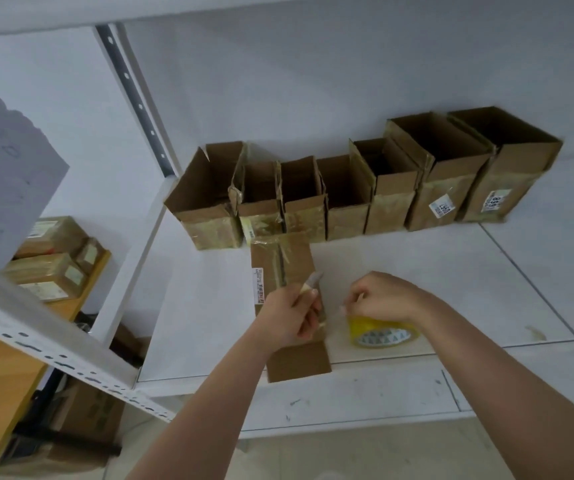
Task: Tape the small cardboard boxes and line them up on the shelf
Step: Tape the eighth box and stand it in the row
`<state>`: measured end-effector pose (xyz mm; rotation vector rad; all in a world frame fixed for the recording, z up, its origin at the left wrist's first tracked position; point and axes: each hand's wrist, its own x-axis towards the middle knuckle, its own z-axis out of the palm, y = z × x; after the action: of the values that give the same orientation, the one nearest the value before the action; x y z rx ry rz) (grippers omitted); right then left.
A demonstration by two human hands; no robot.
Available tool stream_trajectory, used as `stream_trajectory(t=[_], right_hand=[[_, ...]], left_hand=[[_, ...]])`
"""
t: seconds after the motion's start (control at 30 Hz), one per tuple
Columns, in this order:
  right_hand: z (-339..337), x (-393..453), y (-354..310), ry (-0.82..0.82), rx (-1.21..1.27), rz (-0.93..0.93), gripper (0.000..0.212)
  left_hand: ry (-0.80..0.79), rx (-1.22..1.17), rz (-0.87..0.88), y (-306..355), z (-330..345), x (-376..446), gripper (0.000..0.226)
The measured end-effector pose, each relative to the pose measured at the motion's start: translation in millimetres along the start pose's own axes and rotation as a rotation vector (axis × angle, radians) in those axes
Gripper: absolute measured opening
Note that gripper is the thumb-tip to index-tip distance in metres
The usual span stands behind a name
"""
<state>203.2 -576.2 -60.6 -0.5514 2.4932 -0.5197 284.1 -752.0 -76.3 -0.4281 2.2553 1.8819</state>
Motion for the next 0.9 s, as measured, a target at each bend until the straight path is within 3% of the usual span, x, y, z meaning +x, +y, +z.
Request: stream_trajectory(t=[0.07, 0.13, 0.23, 0.4, 0.67, 0.77, 0.9], right_hand=[[-12.7, -3.1, 12.9, -0.068, 0.104, -0.029, 0.027], [-16.3, -5.0, 24.9, -0.014, 0.125, -0.004, 0.031], [-6.7, -4.1, 28.6, 0.116, -0.141, 0.073, 0.034], [-0.9, -2.8, 29.0, 0.175, -0.143, 0.03, 0.02], [10.4, -13.3, 33.1, 0.314, -0.114, 0.026, 0.016], [10.1, -18.3, 32.9, 0.349, -0.067, 0.032, 0.015], [12.0, -21.0, 36.6, 0.337, -0.026, 0.056, 0.016]], left_hand=[[0.014, 0.022, 0.016, -2.3, 0.6, 2.4, 0.033], [0.035, 0.115, 0.059, -5.5, 1.4, 2.2, 0.036], [0.032, 0.26, 0.12, -7.4, 0.9, -0.6, 0.04], [-0.048, 0.906, 0.211, 2.9, 5.4, -4.8, 0.038], [-0.099, 1.443, 0.124, 25.2, 38.4, 5.0, 0.039], [-0.086, 1.479, 0.127, 24.7, 42.0, 6.0, 0.038], [-0.121, 1.043, 0.06, 18.0, 15.9, 8.0, 0.04]])
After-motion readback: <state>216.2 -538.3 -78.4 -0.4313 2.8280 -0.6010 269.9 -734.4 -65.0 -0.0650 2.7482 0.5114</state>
